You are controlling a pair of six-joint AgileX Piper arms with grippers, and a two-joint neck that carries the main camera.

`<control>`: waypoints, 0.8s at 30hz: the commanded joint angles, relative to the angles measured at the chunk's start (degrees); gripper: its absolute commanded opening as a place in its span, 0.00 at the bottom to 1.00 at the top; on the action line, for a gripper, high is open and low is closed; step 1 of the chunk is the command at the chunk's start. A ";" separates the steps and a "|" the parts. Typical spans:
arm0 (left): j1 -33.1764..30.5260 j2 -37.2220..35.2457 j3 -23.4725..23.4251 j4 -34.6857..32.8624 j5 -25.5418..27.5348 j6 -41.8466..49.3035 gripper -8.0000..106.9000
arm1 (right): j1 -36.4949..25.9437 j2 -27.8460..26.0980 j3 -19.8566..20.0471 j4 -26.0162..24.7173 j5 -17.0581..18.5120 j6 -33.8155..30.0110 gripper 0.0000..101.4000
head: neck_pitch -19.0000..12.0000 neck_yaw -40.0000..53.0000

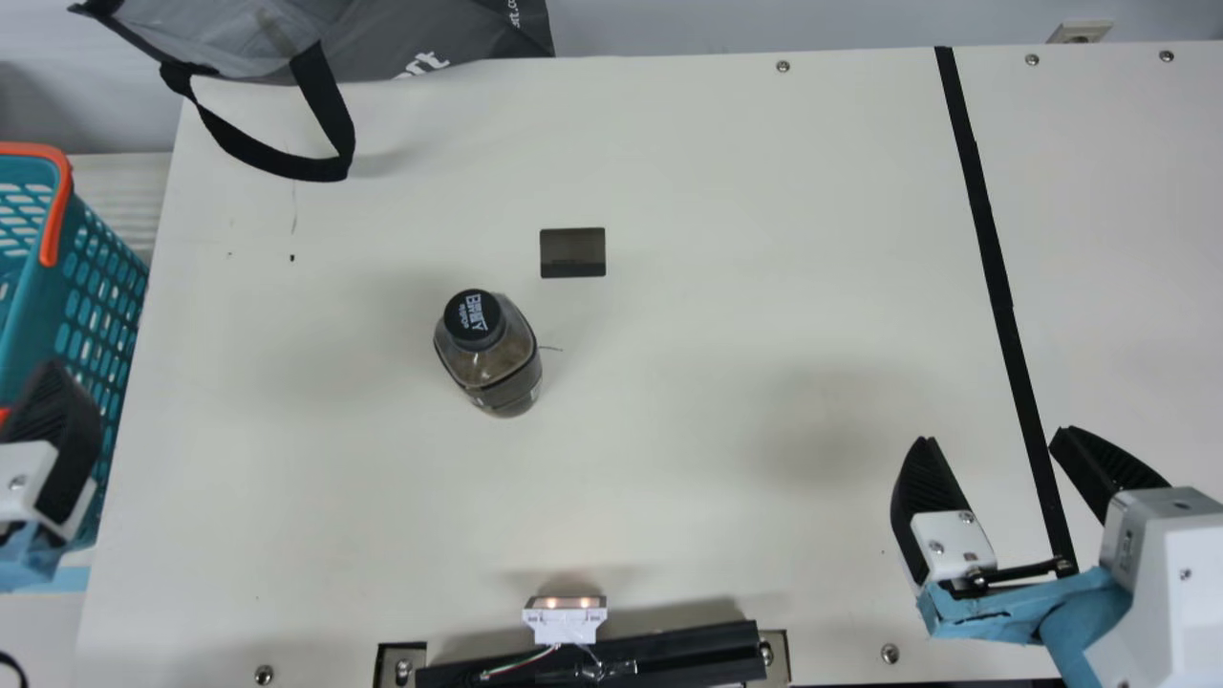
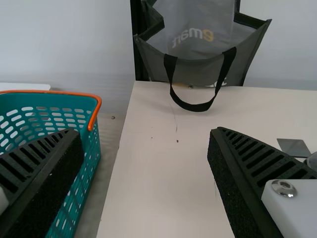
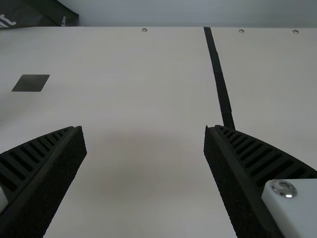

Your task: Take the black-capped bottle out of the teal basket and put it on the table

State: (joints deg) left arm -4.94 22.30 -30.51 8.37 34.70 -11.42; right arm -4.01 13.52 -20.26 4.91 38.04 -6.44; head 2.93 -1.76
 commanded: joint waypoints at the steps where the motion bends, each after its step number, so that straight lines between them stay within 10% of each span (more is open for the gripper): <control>1: 0.69 -0.29 0.18 -0.94 0.08 0.98 1.00 | 0.00 0.00 0.00 0.00 0.00 0.00 0.90 | -0.21 0.18; 24: 5.41 -1.86 1.05 -9.42 1.41 9.78 1.00 | 0.00 0.00 0.00 0.00 0.00 0.00 0.90 | -0.21 0.18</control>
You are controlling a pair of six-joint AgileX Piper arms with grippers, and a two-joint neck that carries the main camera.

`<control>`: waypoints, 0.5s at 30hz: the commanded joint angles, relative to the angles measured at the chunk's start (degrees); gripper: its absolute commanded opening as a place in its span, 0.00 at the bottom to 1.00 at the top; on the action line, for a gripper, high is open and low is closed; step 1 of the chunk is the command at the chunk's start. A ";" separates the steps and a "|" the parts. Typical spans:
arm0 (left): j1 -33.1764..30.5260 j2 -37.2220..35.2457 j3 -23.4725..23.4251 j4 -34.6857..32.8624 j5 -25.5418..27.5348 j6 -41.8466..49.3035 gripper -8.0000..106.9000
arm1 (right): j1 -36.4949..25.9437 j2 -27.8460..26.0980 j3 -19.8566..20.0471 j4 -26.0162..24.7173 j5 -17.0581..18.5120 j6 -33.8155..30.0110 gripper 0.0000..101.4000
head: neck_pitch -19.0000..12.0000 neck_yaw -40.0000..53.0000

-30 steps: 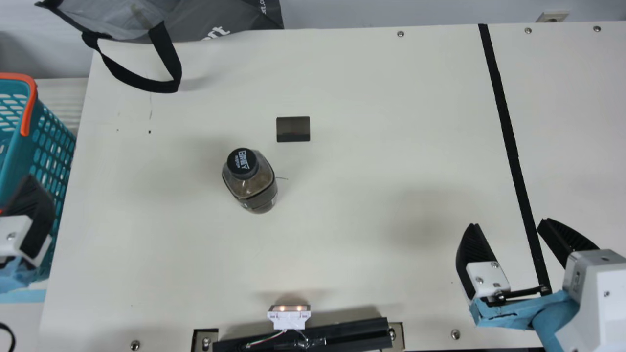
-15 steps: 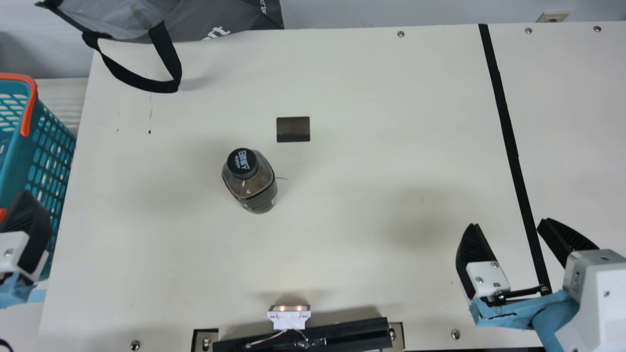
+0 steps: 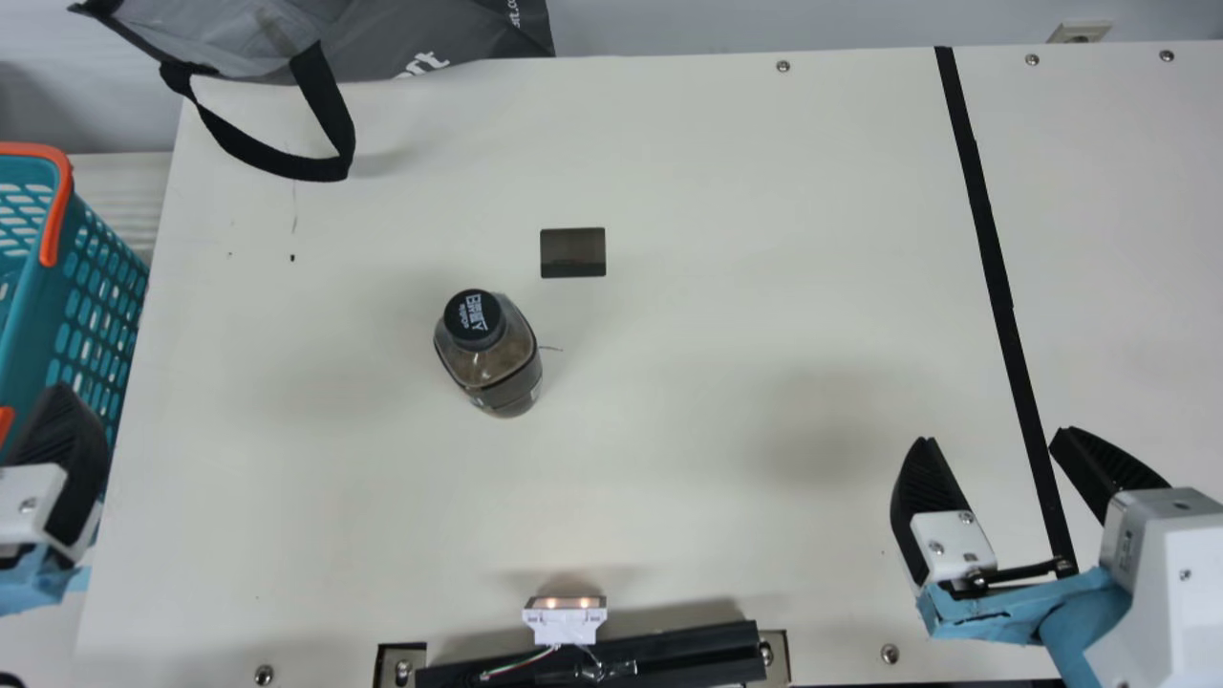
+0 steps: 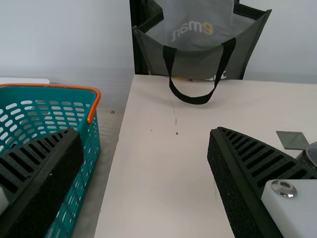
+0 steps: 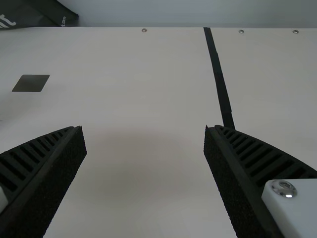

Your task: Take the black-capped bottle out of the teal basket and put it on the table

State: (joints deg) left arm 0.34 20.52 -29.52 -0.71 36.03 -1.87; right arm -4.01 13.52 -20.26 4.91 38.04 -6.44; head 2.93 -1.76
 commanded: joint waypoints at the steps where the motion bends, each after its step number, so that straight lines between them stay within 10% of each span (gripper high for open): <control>1: 0.23 -0.08 0.11 -0.55 0.10 0.42 1.00 | 0.00 0.00 0.00 0.00 0.00 0.00 0.90 | -0.21 0.18; 15: 1.58 0.12 0.36 -3.22 0.24 2.81 1.00 | 0.00 0.00 0.00 0.01 -0.01 0.00 0.90 | -0.21 0.18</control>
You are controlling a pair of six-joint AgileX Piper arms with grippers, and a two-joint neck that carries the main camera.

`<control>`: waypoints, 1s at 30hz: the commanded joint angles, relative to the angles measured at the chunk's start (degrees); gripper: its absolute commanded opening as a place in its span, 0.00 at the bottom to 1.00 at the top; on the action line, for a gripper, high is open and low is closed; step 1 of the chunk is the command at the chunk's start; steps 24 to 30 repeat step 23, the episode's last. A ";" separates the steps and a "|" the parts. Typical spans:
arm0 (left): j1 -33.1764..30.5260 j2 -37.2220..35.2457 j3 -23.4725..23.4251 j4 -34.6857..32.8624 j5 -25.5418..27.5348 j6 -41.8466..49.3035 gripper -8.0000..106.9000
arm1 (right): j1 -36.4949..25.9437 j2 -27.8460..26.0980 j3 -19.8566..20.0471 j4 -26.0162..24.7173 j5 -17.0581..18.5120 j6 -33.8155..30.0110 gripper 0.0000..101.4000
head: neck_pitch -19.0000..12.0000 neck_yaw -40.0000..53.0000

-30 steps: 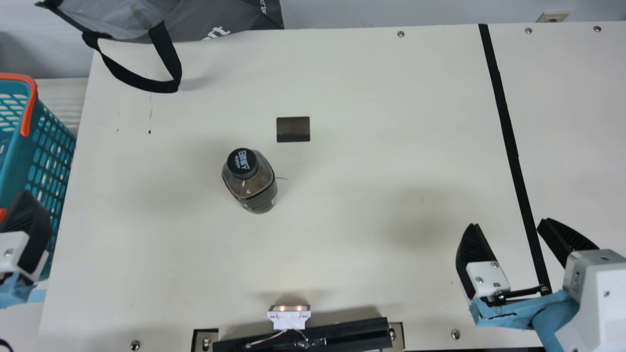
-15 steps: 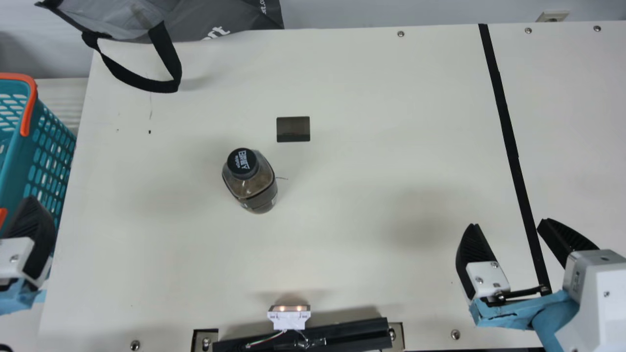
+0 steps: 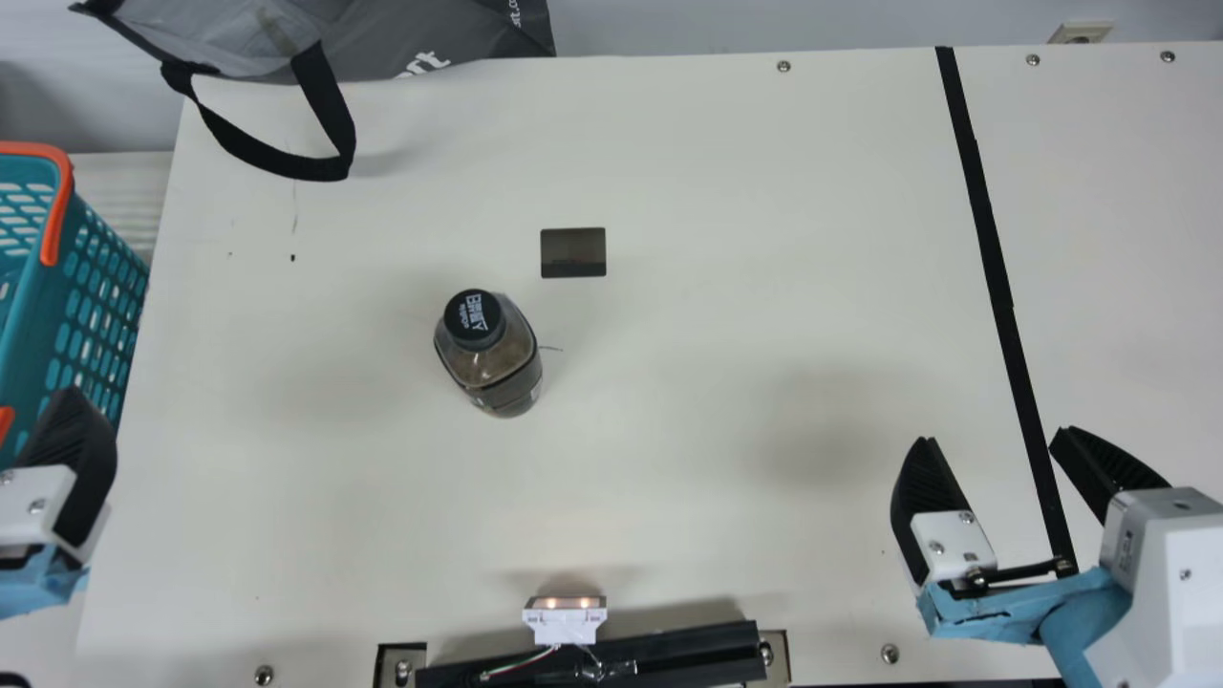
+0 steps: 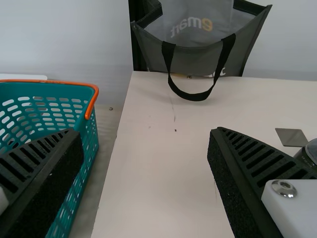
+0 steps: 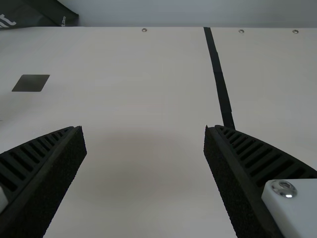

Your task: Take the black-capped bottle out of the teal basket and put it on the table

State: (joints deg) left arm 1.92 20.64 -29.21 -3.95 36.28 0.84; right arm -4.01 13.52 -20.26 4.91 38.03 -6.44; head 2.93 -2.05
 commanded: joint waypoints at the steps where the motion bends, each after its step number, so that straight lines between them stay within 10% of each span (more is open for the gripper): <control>1: 0.07 0.04 0.06 -0.15 -0.03 0.26 1.00 | 0.00 0.00 0.00 0.00 0.00 0.00 0.90 | -0.21 0.47; 30: 0.04 0.00 0.09 -0.18 0.00 0.38 1.00 | 0.00 0.00 0.00 0.00 0.00 0.00 0.90 | -0.21 0.47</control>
